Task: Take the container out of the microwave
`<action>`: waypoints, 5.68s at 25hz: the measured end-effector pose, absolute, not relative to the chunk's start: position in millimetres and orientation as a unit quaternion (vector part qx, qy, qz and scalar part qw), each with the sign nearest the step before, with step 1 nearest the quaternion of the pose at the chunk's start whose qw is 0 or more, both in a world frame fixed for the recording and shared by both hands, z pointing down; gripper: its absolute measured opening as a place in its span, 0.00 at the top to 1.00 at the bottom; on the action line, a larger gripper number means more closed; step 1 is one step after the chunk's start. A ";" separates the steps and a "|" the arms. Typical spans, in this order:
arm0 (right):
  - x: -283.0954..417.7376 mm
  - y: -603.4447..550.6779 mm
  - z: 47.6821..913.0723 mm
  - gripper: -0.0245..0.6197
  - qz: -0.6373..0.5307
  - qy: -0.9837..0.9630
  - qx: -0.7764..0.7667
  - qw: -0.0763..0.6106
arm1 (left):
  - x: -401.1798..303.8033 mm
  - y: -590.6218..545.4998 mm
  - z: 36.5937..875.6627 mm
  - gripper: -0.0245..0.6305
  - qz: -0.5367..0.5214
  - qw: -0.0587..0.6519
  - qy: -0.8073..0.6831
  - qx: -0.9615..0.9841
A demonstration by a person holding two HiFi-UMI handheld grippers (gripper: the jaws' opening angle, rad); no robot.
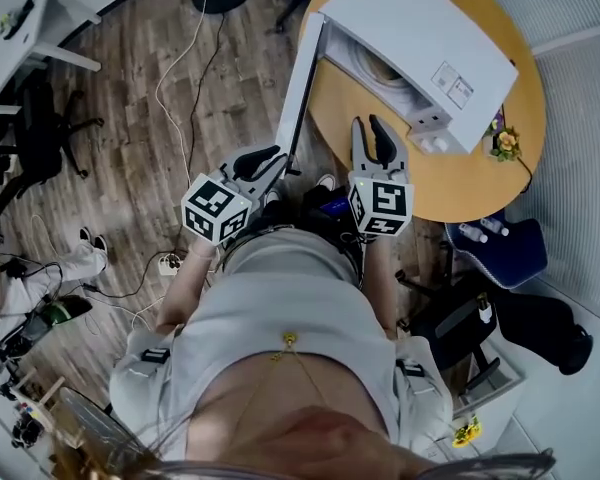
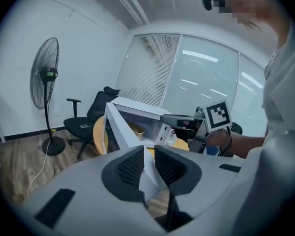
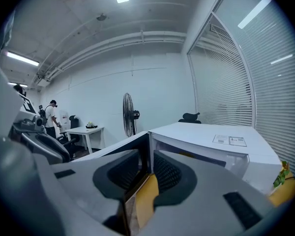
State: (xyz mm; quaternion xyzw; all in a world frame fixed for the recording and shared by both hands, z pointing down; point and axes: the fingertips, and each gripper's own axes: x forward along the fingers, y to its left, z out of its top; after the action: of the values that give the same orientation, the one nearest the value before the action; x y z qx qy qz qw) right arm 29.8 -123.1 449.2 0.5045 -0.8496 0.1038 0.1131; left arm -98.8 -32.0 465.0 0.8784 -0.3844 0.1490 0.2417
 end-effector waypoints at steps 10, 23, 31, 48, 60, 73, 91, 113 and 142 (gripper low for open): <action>31.0 -135.1 442.5 0.80 0.093 -0.866 0.479 0.107 | -121.2 -35.0 465.4 0.84 0.184 0.190 -0.465 0.845; 56.2 -148.1 444.3 0.80 0.087 -0.877 0.459 0.108 | -171.5 -51.1 464.3 0.83 0.230 0.151 -0.616 0.738; 62.4 -147.6 444.1 0.79 0.088 -0.886 0.445 0.100 | -177.9 -63.1 431.6 0.83 0.247 0.073 -0.671 0.695; 83.3 -163.9 474.6 0.78 0.099 -0.866 0.472 0.133 | -18.3 -145.6 449.1 0.83 0.131 0.122 -0.484 0.857; 74.0 -196.8 496.5 0.78 0.130 -0.836 0.510 0.158 | 3.3 -190.2 466.7 0.83 0.109 0.173 -0.395 0.896; 64.3 -227.9 523.2 0.78 0.153 -0.791 0.565 0.179 | 8.3 -223.9 481.4 0.83 0.104 0.199 -0.311 0.923; 65.0 -269.9 585.8 0.78 0.121 -0.758 0.550 0.330 | 11.7 -228.5 505.3 0.83 0.101 0.253 -0.248 0.930; 58.9 -302.3 642.3 0.86 0.088 -0.760 0.468 0.443 | -5.9 -230.7 524.9 0.83 0.107 0.292 -0.259 0.914; 63.4 -302.9 643.8 0.91 0.093 -0.766 0.451 0.448 | -8.6 -232.5 523.8 0.83 0.094 0.302 -0.279 0.907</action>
State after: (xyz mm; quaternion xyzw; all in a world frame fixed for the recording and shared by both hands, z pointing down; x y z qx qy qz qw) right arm 63.4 -302.9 643.8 0.4511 -0.7665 0.0929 0.4476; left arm -8.6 -232.5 523.8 0.9069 -0.2786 0.0944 0.3016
